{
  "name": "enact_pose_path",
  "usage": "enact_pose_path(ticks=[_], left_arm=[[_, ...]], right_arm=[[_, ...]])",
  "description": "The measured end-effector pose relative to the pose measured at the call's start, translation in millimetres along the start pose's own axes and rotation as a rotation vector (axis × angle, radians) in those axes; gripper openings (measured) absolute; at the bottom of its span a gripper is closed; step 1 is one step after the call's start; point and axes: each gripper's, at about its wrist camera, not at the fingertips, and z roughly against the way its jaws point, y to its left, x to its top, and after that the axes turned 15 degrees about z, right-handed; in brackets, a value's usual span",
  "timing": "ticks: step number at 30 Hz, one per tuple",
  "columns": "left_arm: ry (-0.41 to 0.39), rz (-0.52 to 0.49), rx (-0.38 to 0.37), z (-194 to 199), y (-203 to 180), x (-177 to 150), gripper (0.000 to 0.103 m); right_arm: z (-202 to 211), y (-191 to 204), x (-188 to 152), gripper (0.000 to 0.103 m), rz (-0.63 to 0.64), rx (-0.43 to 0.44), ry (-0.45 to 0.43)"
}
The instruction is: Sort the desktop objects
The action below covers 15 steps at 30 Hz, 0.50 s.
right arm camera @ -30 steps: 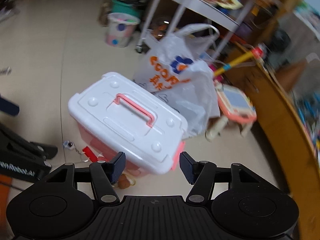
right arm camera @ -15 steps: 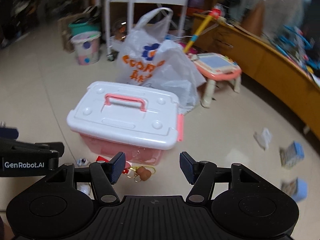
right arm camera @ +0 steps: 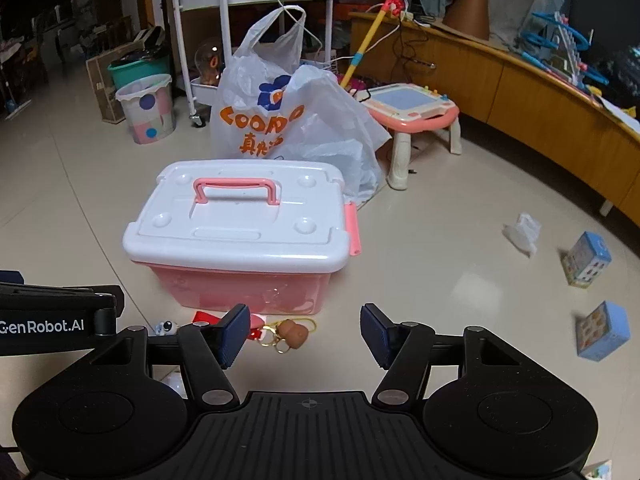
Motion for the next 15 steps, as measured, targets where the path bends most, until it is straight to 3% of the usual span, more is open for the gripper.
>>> enact_pose_path(ticks=[15], left_arm=[[-0.006,0.002,0.019,-5,0,-1,0.099]], right_arm=[[-13,2,2,0.059,-0.053,0.019,0.023]])
